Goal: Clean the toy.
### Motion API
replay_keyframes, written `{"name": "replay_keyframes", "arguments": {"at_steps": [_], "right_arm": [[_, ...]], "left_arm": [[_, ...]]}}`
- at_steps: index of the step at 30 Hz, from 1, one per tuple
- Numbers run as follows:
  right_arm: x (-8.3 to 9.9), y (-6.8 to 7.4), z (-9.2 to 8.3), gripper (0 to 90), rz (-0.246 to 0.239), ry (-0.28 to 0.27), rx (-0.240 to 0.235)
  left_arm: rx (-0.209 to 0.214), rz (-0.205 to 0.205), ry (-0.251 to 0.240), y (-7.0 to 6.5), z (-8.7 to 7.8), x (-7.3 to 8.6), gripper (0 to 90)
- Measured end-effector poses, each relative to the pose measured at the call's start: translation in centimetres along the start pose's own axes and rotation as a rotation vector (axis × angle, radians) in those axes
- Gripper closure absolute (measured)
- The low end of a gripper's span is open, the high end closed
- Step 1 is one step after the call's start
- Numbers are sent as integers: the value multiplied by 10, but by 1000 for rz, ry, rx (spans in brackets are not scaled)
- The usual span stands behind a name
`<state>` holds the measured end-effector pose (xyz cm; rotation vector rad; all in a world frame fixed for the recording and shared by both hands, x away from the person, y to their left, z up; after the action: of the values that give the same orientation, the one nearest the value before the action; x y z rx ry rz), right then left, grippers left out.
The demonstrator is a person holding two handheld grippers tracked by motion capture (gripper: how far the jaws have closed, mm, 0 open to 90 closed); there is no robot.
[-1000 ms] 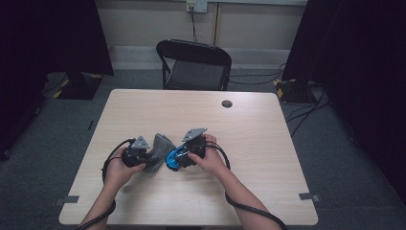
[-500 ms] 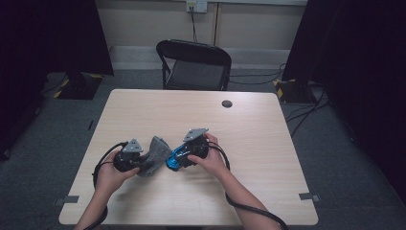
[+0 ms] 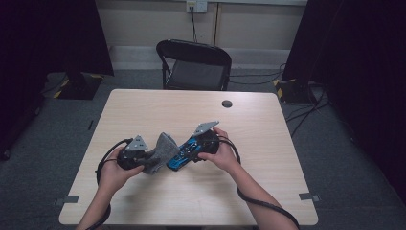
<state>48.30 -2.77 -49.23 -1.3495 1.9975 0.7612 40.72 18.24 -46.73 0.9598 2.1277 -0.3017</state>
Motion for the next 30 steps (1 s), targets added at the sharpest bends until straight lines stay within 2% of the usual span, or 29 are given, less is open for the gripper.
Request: {"name": "replay_keyframes", "arguments": {"at_steps": [3,4,7,16,21,30], "right_arm": [[0,-2,-15,147,13,-29,-15],[0,-4,-19,147,13,-32,-12],[2,-9,-30,150,16,-21,4],[3,-19,-46,158,28,-34,-1],[4,-26,-53,158,30,-35,-1],[15,-33,-70,155,55,-40,5]], "left_arm": [[22,13,-18,-7,2,-10,722],[25,29,-19,-9,3,-14,723],[46,42,-35,-17,5,-24,722],[93,96,-65,-39,13,-55,723],[122,122,-65,-51,20,-65,723],[156,135,-74,-65,33,-74,724]]}}
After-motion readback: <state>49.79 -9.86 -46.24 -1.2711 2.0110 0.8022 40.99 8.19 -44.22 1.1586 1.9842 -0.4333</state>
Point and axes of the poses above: each handheld gripper's, and its own axes: z roughly forward along the jaws, x roughly out of its underside, y roughly to its left, the point moved 5 cm from there along z, roughly forward along the jaws, and after that the axes turned 9 degrees about -x, right-handed, at the moved point
